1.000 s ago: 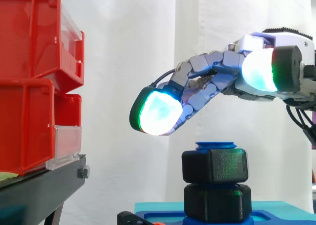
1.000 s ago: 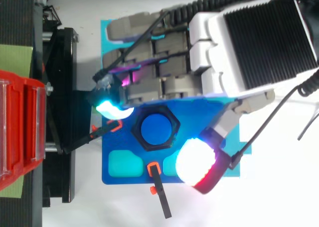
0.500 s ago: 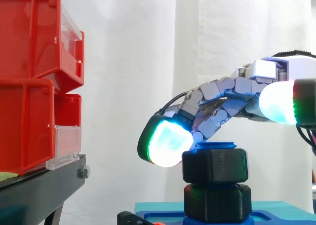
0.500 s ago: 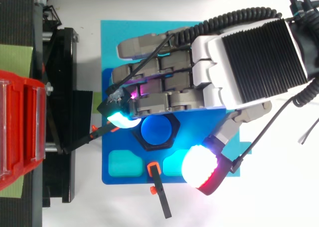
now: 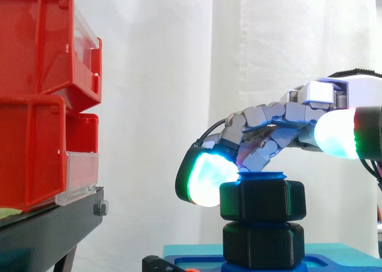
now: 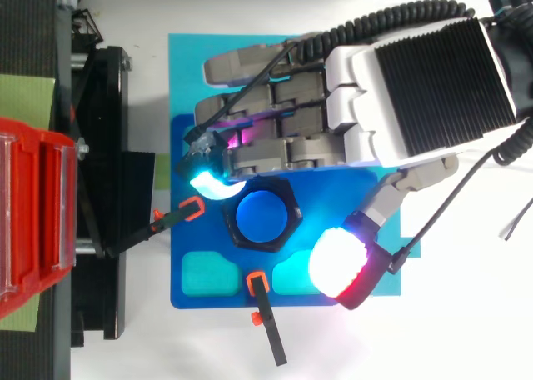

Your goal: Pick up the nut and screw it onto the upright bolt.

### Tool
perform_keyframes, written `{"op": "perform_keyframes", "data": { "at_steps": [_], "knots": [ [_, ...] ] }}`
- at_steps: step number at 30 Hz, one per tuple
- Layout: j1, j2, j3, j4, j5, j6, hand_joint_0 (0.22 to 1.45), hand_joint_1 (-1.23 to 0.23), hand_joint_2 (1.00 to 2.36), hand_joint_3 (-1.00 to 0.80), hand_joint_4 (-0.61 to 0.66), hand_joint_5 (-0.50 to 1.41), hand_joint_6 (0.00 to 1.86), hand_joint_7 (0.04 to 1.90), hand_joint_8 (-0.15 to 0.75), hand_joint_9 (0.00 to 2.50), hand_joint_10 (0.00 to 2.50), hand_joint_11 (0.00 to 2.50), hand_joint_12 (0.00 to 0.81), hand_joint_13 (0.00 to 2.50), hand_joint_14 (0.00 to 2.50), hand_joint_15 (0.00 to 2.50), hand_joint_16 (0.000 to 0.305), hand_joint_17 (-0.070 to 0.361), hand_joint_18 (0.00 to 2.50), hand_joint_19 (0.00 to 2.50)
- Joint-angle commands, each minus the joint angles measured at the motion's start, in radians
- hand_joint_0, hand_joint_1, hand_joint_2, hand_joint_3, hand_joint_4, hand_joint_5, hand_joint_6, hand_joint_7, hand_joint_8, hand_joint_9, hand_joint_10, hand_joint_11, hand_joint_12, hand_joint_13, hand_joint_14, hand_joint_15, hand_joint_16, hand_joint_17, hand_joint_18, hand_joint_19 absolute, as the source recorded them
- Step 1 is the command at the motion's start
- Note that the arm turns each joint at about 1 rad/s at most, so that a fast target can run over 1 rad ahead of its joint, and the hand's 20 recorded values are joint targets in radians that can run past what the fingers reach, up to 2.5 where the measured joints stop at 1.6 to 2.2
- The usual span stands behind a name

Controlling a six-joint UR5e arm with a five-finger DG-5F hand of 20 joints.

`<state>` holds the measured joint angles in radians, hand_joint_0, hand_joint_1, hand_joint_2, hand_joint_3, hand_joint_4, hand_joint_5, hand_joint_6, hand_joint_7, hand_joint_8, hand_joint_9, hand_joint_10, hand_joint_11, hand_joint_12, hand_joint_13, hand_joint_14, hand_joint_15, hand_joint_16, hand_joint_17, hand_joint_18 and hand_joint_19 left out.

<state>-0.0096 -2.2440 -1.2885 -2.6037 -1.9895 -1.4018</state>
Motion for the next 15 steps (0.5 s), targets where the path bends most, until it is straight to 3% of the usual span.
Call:
{"op": "perform_keyframes", "data": {
  "at_steps": [1, 6, 10, 15],
  "knots": [
    [-0.007, 0.0, 0.0, -0.003, -0.002, 0.0, 0.5, -0.12, 1.0, -0.5, 0.26, -0.05, 0.51, 1.14, 0.272, 0.72, 0.0, 0.0, 0.255, 0.52, 0.0, 0.0, 0.026, 0.058, 0.26, 0.0],
    [-0.019, 0.0, 0.0, 0.001, -0.014, -0.002, 0.5, -0.14, 1.0, -0.5, 0.24, -0.02, 0.5, 1.28, 0.277, 0.76, 0.0, 0.0, 0.248, 0.55, 0.0, 0.0, 0.025, 0.055, 0.29, 0.0],
    [-0.039, 0.001, 0.0, 0.008, -0.04, -0.003, 0.51, -0.15, 1.0, -0.5, 0.22, 0.01, 0.5, 1.46, 0.282, 0.83, 0.0, 0.0, 0.236, 0.57, 0.0, 0.0, 0.023, 0.053, 0.31, 0.0],
    [-0.056, 0.001, 0.001, 0.02, -0.061, -0.003, 0.51, -0.16, 1.0, -0.5, 0.2, 0.01, 0.56, 1.37, 0.285, 0.89, 0.0, 0.0, 0.225, 0.6, 0.0, 0.0, 0.021, 0.048, 0.35, 0.0]
  ]
}}
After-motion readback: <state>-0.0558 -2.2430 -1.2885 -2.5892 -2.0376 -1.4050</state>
